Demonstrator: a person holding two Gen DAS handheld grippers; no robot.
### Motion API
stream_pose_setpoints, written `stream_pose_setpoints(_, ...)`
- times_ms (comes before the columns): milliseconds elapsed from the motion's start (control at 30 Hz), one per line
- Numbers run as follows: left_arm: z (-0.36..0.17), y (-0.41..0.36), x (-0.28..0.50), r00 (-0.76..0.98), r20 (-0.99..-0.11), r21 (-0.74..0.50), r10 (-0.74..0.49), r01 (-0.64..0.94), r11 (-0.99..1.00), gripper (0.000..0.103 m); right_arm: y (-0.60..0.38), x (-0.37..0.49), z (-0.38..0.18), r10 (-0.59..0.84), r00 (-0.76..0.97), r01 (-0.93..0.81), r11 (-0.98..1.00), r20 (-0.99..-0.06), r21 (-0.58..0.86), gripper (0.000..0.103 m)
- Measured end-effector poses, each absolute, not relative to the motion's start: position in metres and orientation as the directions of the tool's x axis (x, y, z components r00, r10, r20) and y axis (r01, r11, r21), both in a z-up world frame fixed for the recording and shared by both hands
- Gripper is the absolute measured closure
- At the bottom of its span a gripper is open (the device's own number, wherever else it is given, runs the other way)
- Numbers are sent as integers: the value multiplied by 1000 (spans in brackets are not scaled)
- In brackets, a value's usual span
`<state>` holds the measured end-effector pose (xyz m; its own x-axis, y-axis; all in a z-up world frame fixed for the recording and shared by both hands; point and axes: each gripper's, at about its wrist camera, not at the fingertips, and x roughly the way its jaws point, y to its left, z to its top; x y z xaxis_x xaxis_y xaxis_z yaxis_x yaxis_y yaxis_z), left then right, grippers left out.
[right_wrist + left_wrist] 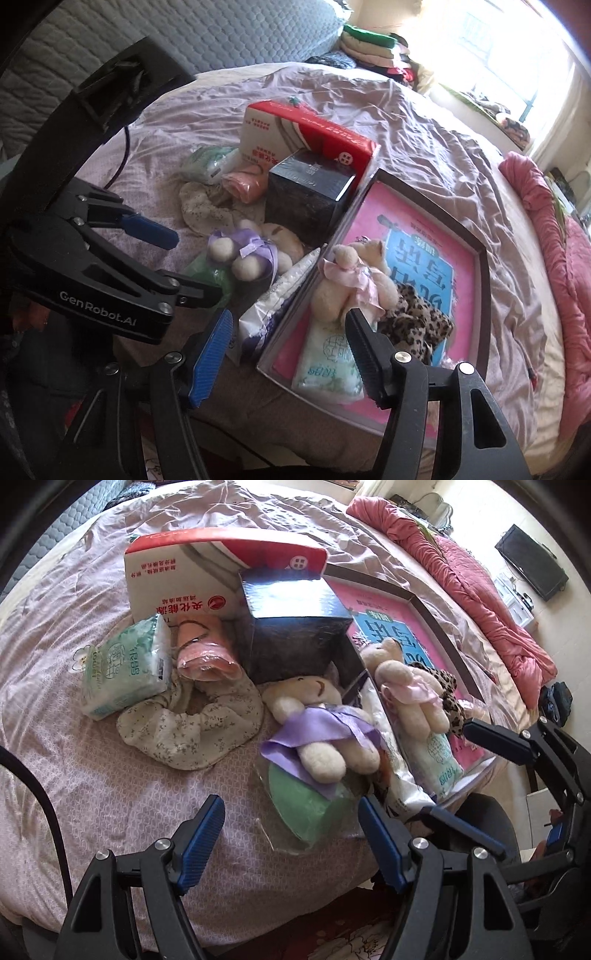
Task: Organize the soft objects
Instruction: 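Grasp the mint-green sponge with the left tool while the right tool grasps the purple-bow plush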
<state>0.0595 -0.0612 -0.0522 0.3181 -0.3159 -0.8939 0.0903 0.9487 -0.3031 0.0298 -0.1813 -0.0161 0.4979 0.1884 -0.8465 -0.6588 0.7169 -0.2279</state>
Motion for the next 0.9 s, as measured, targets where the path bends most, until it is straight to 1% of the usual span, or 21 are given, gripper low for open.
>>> stream_pose_setpoints(200, -56, -59, 70, 317, -881, -343, -351, 83, 936, 29, -171, 35, -23, 181, 516, -704, 647, -837, -294, 38)
stream_pose_setpoints(267, -57, -57, 74, 315, -877, -357, -363, 80, 931, 31, -168, 38, -25, 179, 524, -712, 629, -833, -312, 38)
stream_pose_setpoints(333, -59, -56, 76, 311, -867, -387, -390, 73, 919, 40, -166, 43, -28, 172, 528, -717, 616, -832, -328, 38)
stream_pose_setpoints(367, -61, -54, 79, 307, -859, -411, -410, 66, 909, 42, -166, 46, -29, 169, 528, -719, 610, -833, -332, 38)
stream_pose_setpoints(433, -64, -51, 81, 304, -858, -418, -413, 52, 907, 52, -164, 50, -32, 168, 529, -723, 603, -832, -337, 38)
stream_pose_setpoints(567, -69, -45, 86, 301, -846, -449, -440, 44, 893, 57, -162, 58, -35, 182, 518, -733, 597, -836, -325, 38)
stream_pose_setpoints(700, -69, -41, 85, 304, -841, -454, -447, 52, 890, 62, -156, 64, -38, 198, 507, -742, 596, -839, -307, 38)
stream_pose_setpoints(900, -63, -34, 75, 316, -865, -385, -390, 81, 919, 62, -145, 71, -43, 217, 505, -757, 577, -835, -307, 38)
